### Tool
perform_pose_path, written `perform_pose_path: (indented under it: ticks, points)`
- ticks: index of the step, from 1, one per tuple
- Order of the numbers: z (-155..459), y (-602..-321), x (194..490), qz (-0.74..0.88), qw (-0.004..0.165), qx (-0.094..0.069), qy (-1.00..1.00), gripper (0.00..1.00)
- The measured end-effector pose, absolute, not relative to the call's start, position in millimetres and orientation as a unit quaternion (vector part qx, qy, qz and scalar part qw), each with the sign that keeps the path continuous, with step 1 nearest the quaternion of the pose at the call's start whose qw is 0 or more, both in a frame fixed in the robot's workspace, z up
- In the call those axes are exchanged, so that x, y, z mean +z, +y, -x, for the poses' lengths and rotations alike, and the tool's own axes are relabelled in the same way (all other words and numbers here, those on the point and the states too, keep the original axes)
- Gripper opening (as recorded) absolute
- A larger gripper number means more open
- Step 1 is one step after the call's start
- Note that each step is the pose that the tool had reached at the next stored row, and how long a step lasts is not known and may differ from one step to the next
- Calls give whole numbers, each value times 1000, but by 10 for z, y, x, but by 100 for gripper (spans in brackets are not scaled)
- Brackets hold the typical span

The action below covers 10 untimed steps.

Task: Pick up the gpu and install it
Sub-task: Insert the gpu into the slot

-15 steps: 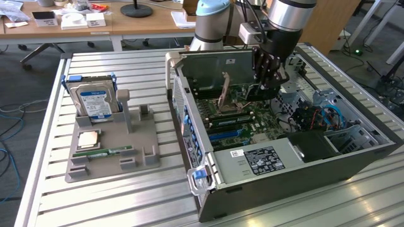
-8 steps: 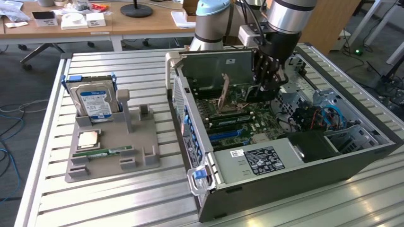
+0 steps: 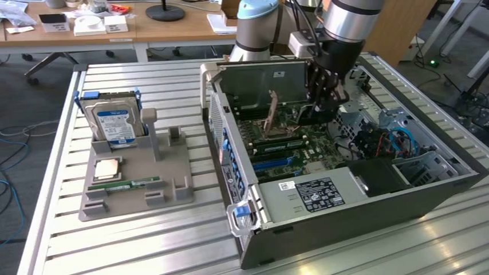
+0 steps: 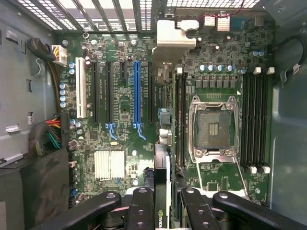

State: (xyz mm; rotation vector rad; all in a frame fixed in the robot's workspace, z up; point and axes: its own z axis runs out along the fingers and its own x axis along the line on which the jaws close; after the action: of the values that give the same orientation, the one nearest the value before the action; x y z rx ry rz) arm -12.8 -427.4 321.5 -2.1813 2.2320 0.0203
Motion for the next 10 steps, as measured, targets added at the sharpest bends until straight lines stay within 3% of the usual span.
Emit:
perform_pose_path:
  ticks: [10]
  points:
    - [137,-4318,3143,699,11,6,715,26]
